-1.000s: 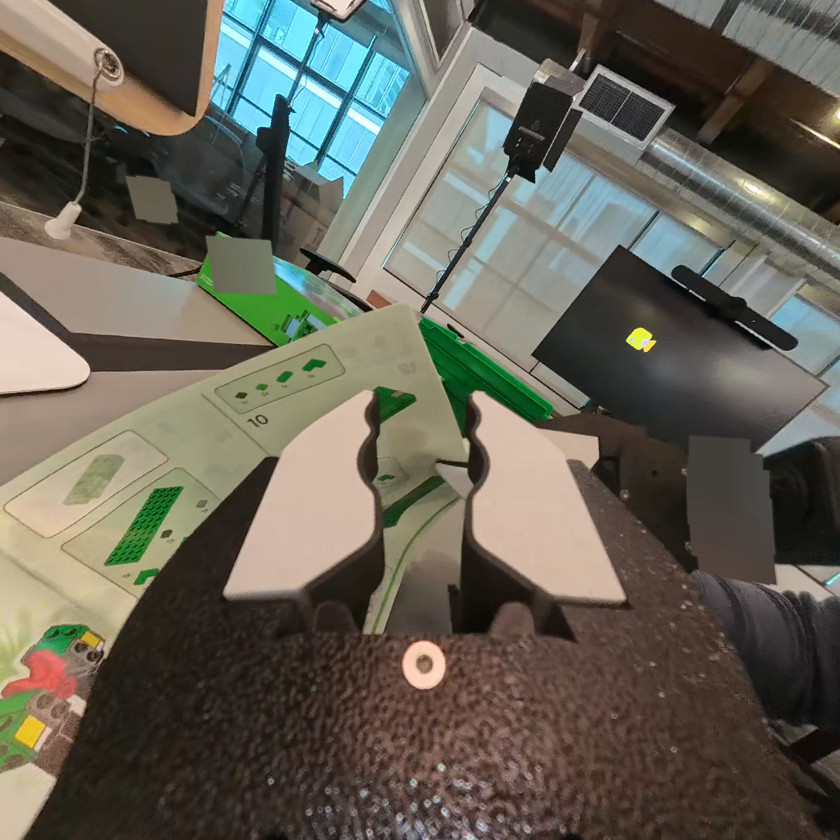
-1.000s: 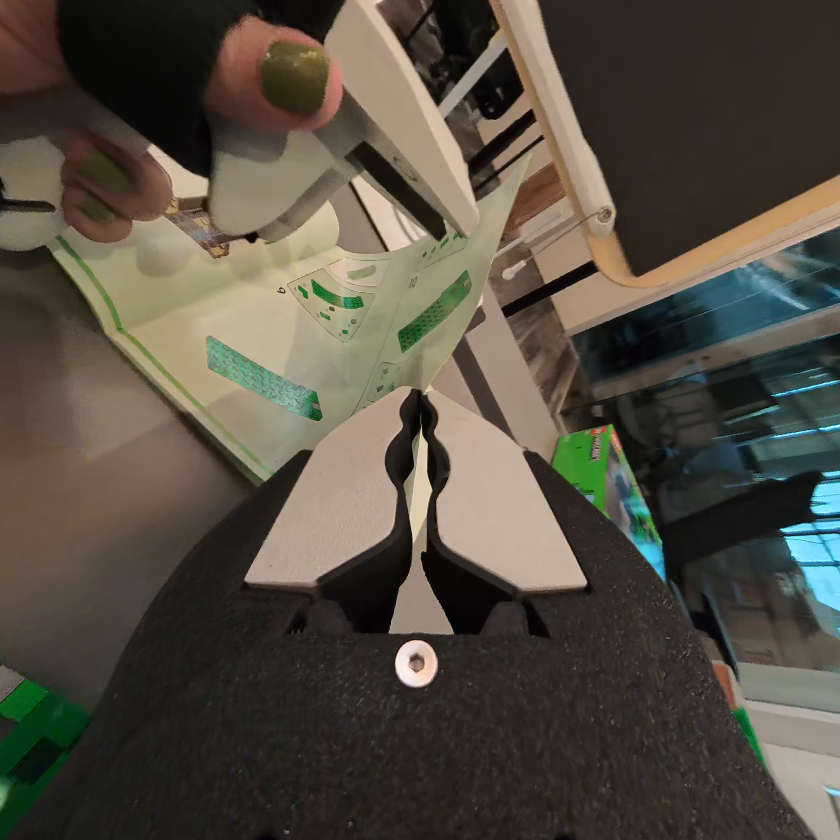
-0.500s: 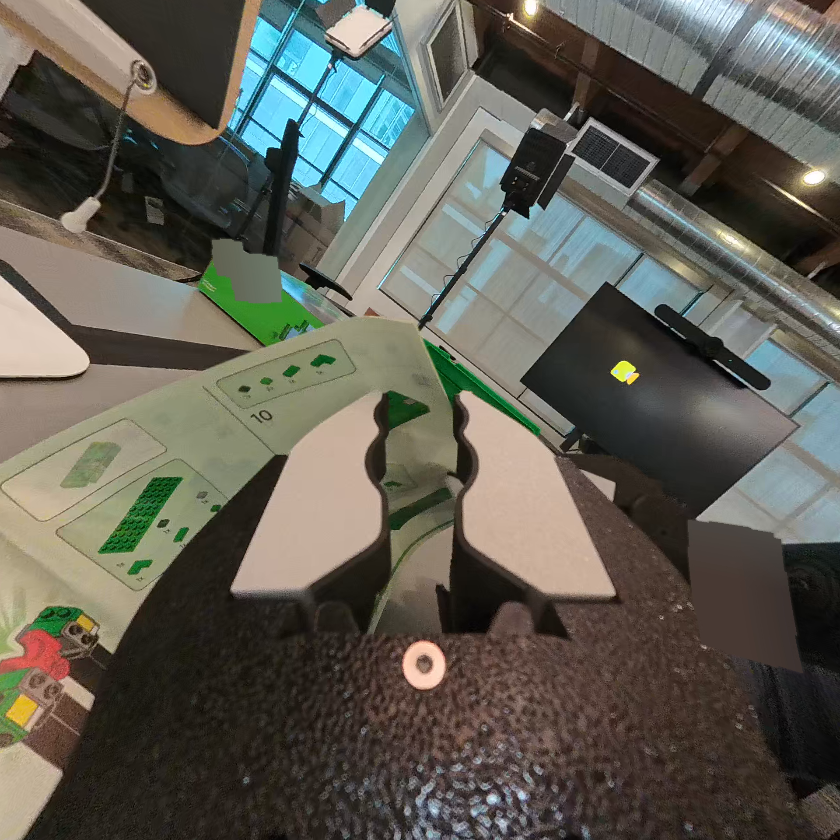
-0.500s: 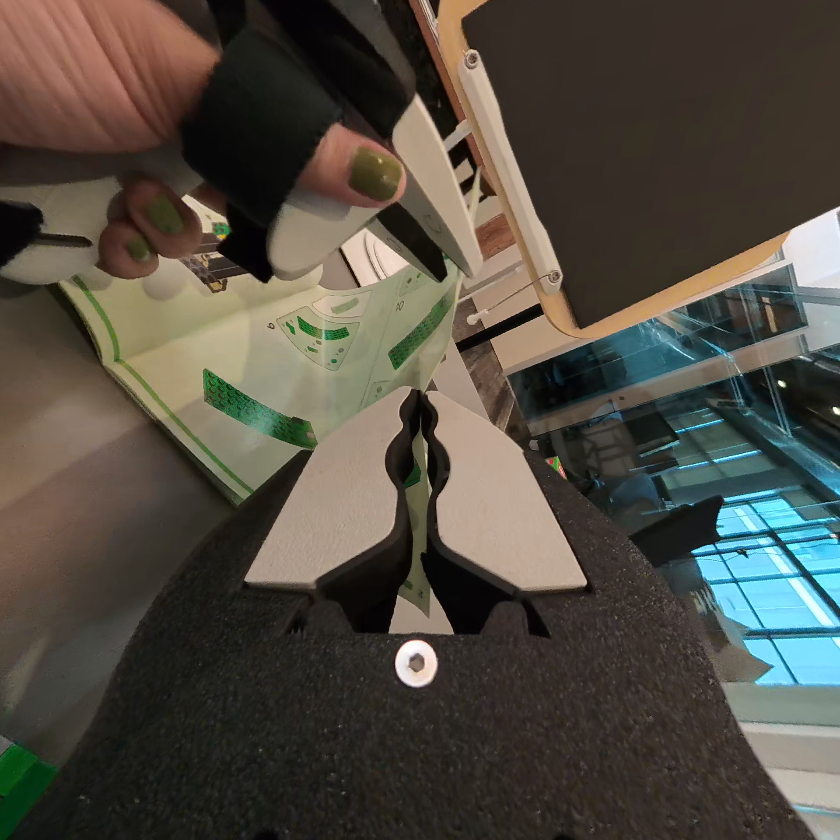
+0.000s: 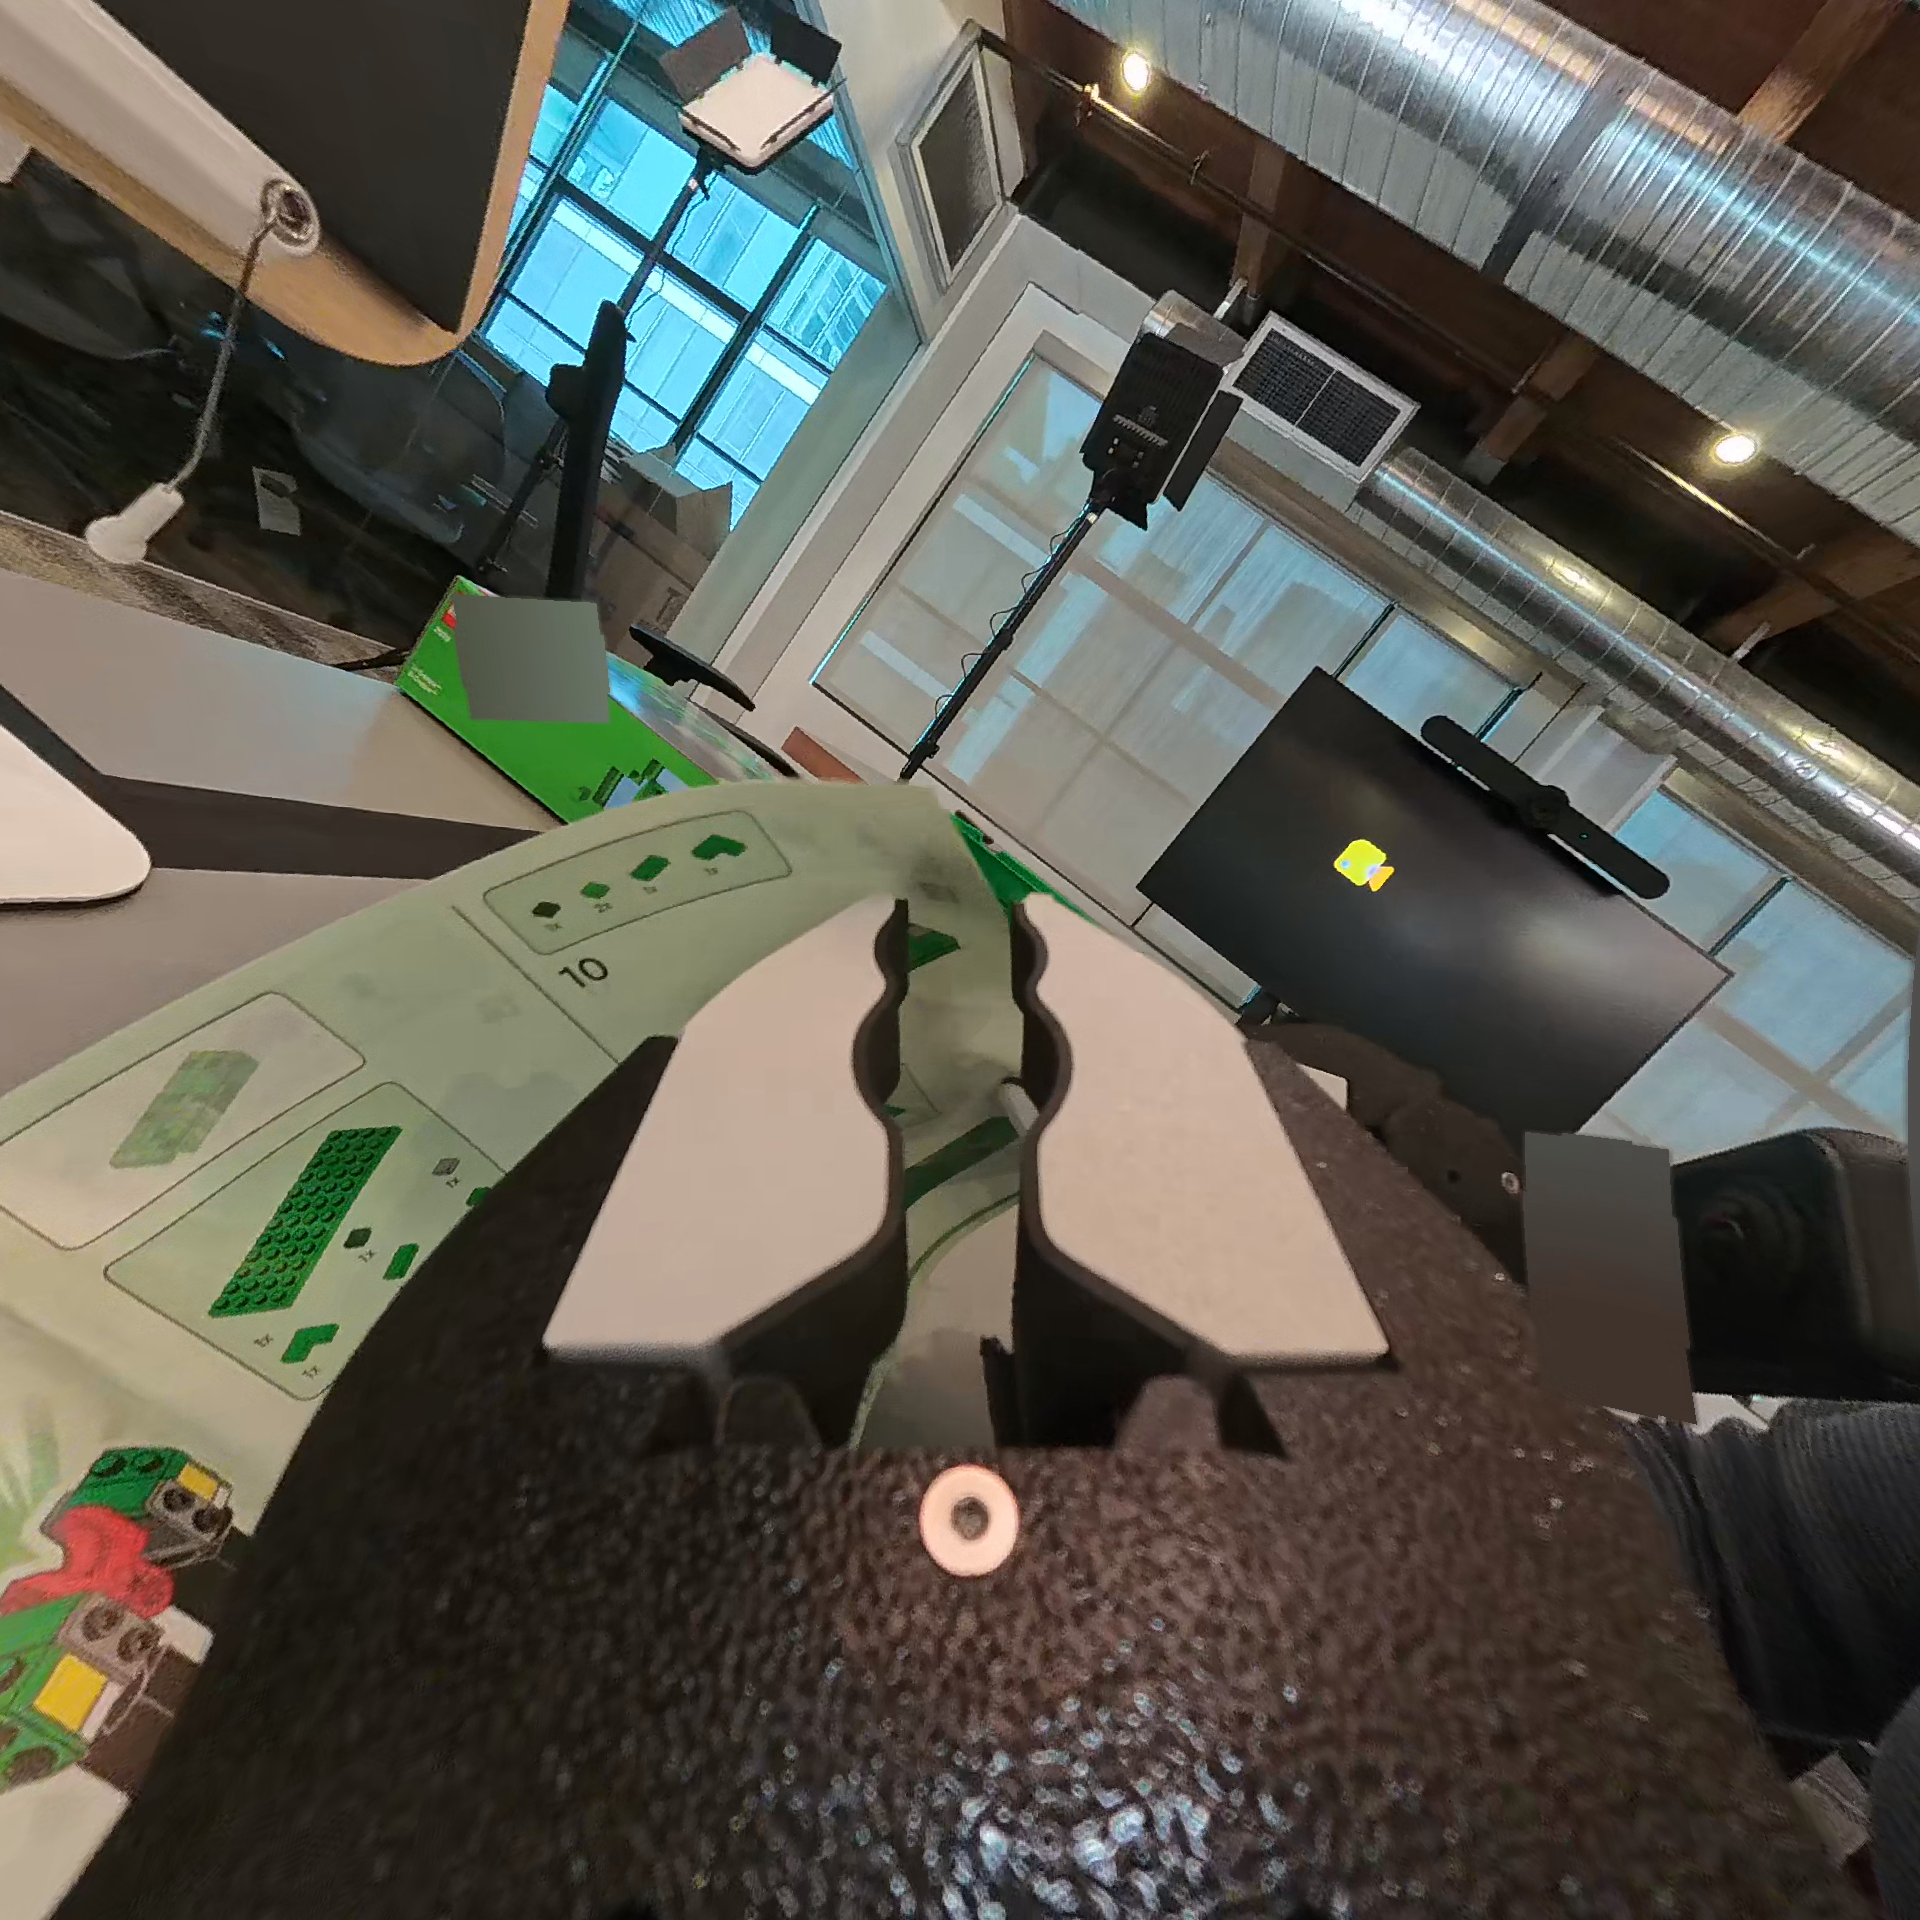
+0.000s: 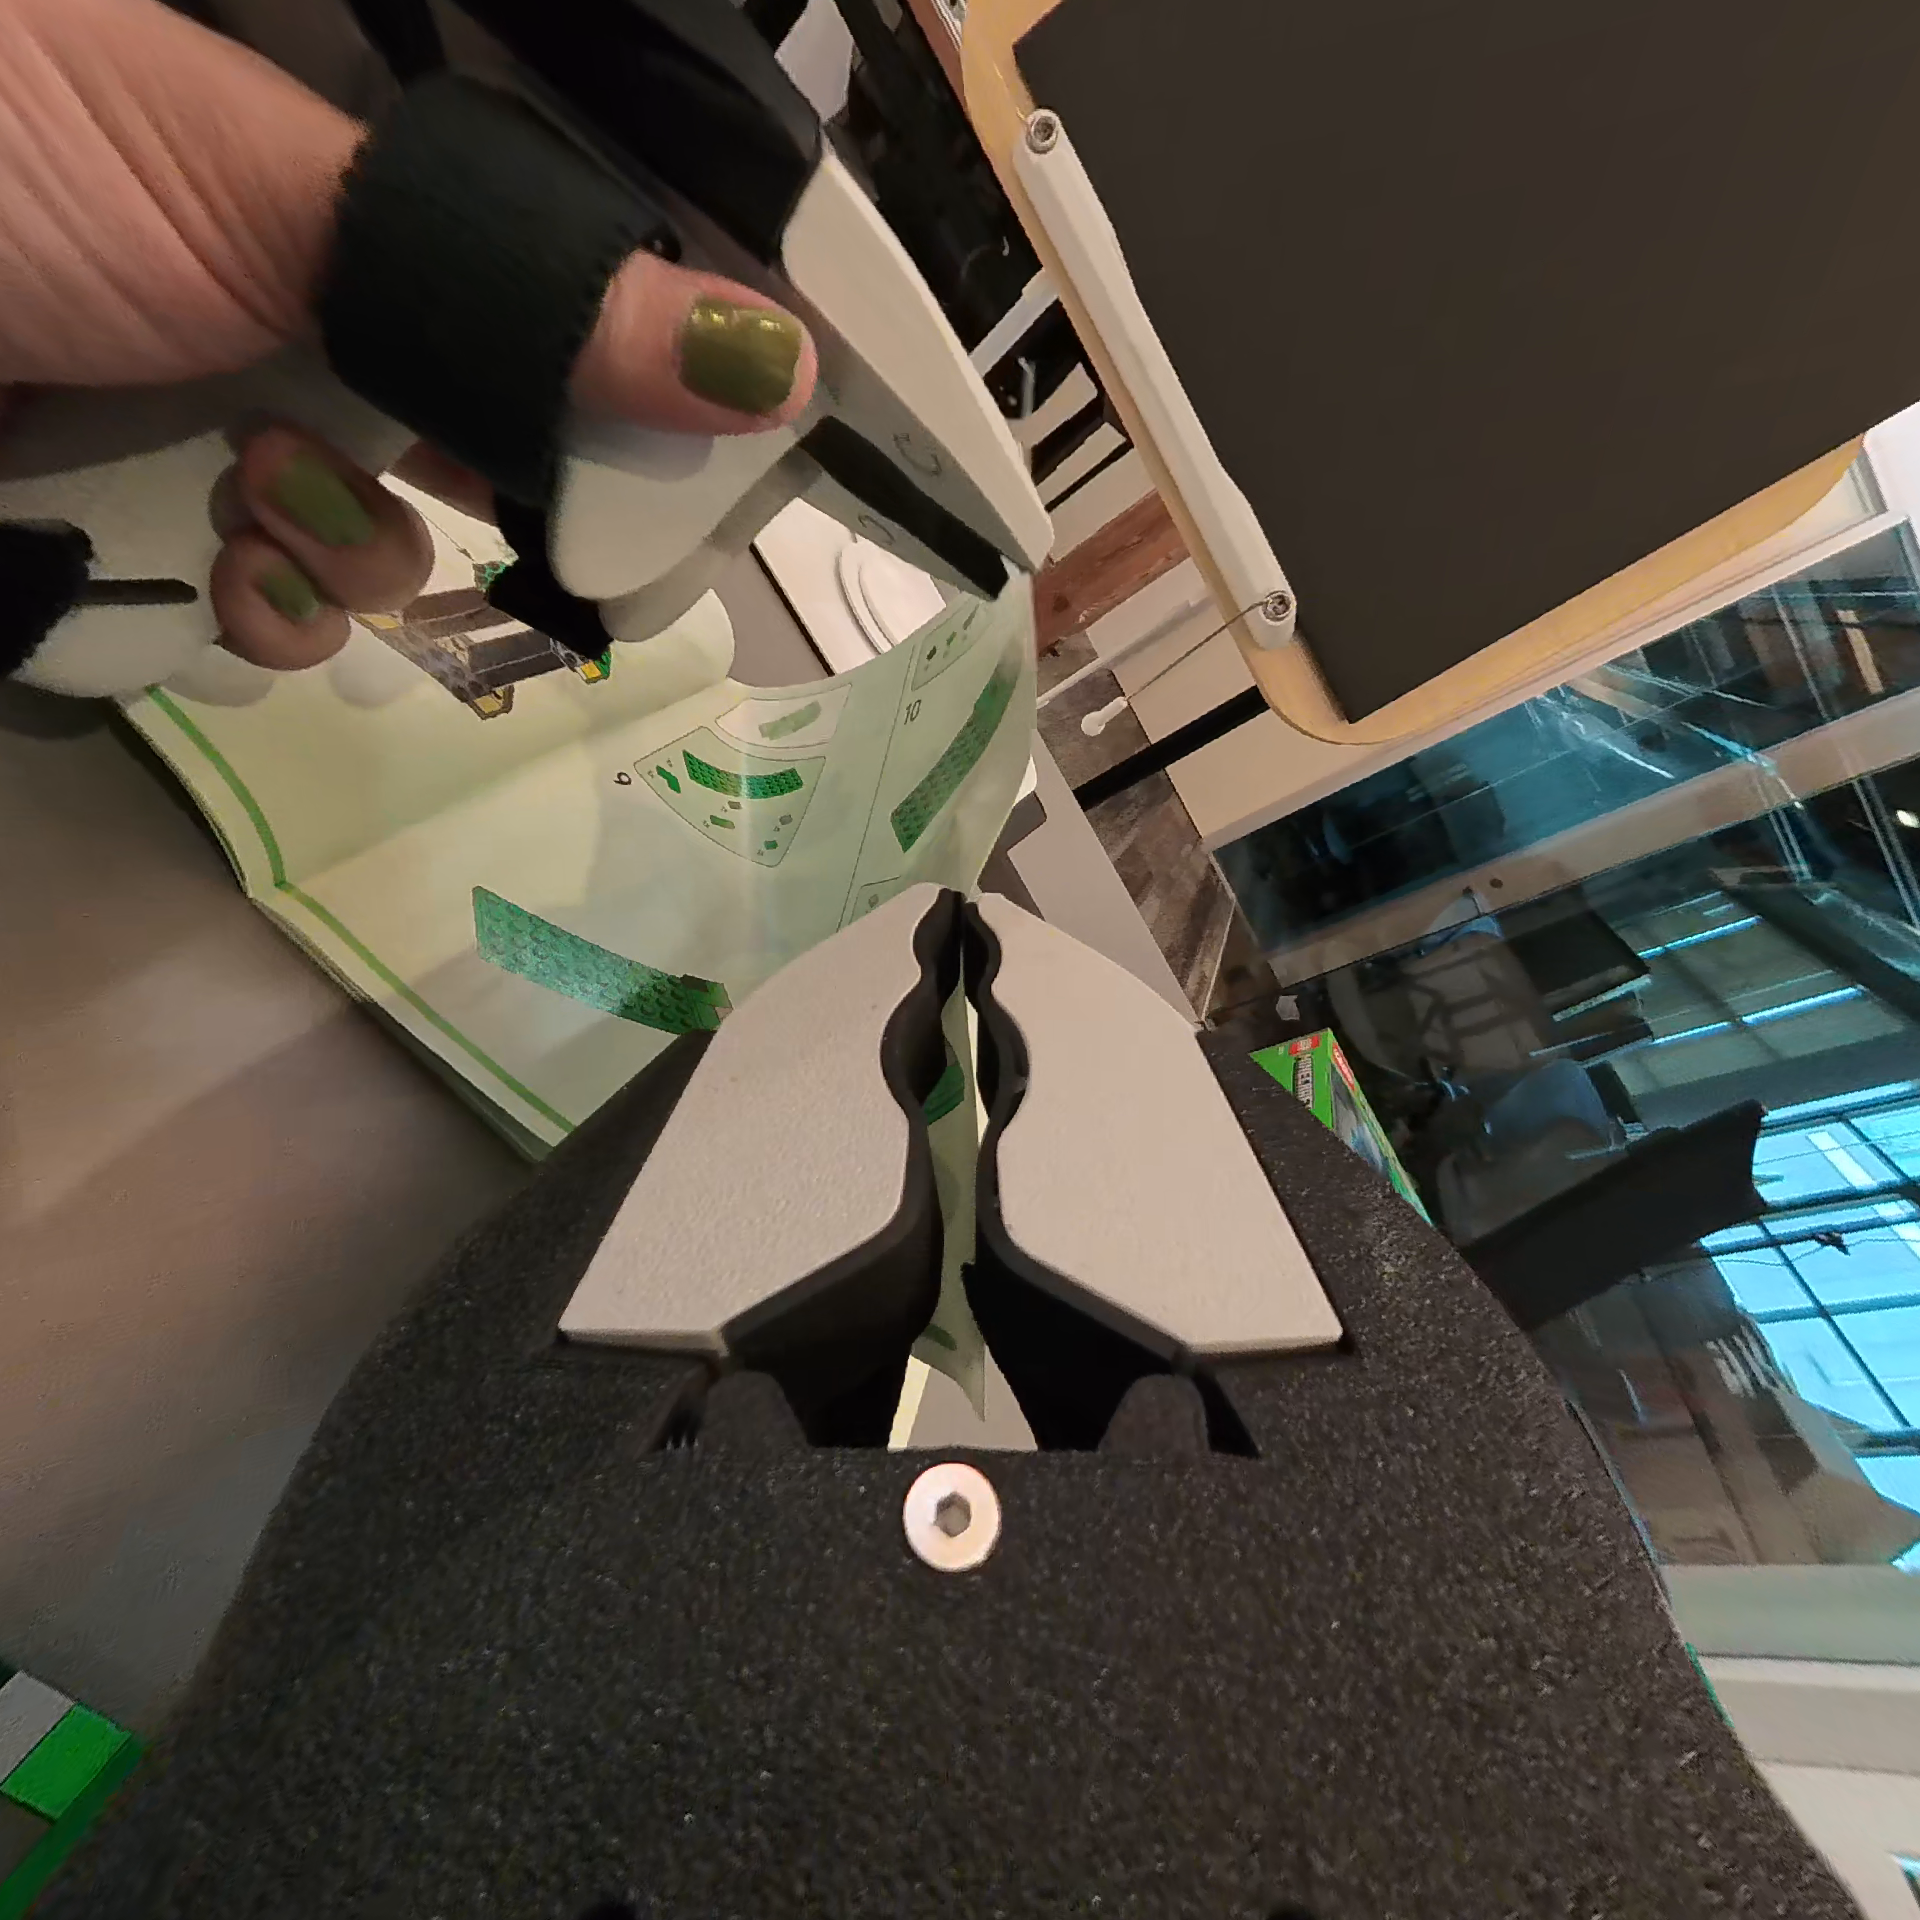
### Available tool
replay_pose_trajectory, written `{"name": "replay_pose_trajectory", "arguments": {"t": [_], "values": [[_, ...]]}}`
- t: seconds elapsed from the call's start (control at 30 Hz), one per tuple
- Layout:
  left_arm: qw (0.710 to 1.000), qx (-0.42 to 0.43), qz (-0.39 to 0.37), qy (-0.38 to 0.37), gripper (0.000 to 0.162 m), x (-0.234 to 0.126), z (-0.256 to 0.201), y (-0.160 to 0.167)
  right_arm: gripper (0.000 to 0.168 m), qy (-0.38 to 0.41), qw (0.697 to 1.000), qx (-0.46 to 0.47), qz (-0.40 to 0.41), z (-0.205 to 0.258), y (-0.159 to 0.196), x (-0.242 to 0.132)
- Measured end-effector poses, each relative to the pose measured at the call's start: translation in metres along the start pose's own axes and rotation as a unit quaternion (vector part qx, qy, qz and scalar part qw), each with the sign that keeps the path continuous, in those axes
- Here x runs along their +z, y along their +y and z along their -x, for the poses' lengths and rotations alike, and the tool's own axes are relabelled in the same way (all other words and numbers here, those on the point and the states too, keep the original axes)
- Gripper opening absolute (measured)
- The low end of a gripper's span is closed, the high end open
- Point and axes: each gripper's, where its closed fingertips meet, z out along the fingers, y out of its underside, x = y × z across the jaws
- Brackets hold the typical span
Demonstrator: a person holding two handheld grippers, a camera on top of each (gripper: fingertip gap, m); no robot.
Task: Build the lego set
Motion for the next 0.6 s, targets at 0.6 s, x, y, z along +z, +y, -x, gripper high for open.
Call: {"name": "replay_pose_trajectory", "arguments": {"t": [0.6], "values": [[1.000, -0.005, 0.009, 0.003, 0.013, 0.0043, -0.0037, 0.0041, 0.000, 0.001, 1.000, -0.016, -0.006, 0.0043, -0.0027, -0.0009]]}}
